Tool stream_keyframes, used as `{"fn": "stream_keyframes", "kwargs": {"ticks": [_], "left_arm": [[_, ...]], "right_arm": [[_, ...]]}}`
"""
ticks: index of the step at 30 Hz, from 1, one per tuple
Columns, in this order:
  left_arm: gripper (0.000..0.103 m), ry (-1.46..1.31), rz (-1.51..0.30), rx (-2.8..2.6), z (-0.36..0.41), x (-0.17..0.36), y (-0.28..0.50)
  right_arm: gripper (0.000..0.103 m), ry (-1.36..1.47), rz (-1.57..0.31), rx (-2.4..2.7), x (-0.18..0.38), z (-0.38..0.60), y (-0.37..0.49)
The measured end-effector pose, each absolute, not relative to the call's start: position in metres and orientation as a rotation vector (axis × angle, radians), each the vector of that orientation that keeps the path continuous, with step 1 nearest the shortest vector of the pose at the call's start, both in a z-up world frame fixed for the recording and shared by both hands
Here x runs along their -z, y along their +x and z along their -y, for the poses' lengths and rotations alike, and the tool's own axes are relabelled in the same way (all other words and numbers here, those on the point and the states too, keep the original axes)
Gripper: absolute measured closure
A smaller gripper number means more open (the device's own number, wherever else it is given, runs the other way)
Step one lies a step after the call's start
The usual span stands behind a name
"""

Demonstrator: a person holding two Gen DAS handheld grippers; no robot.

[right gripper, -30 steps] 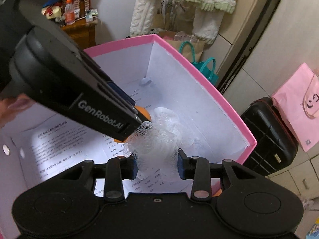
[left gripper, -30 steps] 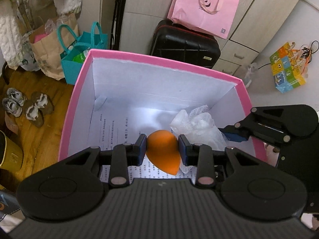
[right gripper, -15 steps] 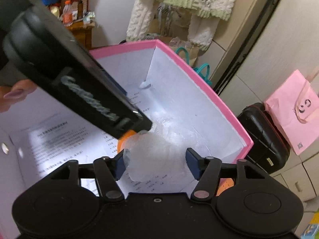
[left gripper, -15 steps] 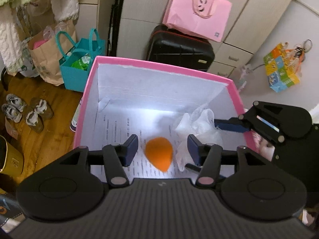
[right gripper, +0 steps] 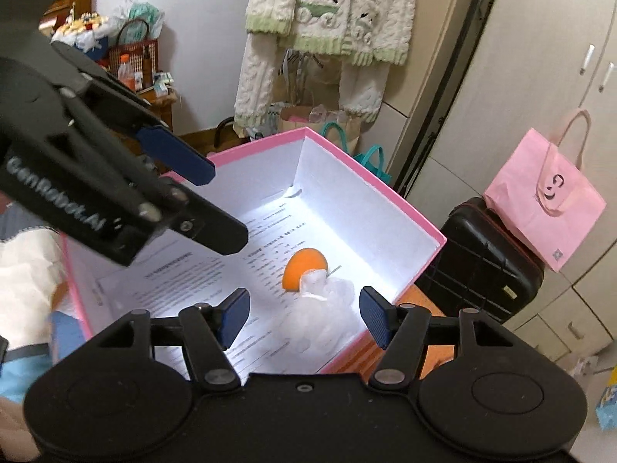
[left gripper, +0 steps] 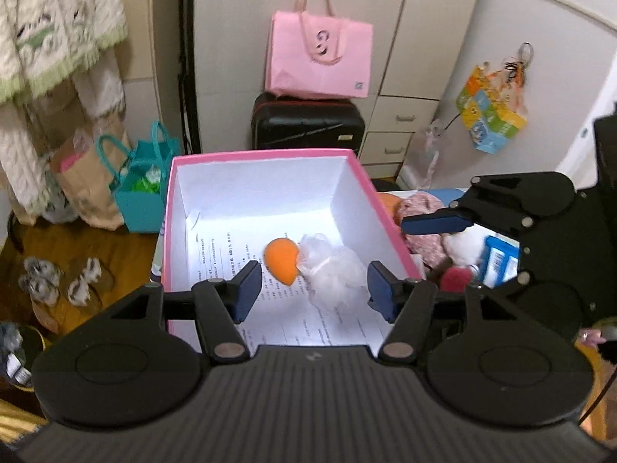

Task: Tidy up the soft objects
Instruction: 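Open both tools to drop the sponge and bath puff into the box, then grasp the green sponge with the left tool while the right tool grasps the pink strawberry sponge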

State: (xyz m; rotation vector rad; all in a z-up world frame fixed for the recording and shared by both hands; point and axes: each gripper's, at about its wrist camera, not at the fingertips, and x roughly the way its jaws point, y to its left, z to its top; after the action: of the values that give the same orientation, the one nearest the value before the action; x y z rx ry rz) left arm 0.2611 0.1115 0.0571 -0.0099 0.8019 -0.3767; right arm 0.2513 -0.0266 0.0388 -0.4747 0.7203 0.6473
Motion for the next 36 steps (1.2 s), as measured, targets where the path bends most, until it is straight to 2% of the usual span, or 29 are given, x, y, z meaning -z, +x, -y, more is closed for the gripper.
{"fn": "stream_keyframes", "kwargs": {"ticks": [10,21,36], "left_arm": [[0.04,0.043,-0.775,0.41,-0.103,-0.075,0.201],[0.038,0.113,-0.74,0.494,-0.081,-0.071,0.143],[0.038,0.176,-0.743,0.63,-0.005,-0.037,0.112]], "right_arm": [[0.035,-0.441,-0.703,-0.664,-0.058,0.04,0.201],[0.034,-0.35,-0.654,-0.664,-0.066,0.089,0.142],[0.031,-0.197,-0.634,-0.489,-0.021,0.201,0.086]]}}
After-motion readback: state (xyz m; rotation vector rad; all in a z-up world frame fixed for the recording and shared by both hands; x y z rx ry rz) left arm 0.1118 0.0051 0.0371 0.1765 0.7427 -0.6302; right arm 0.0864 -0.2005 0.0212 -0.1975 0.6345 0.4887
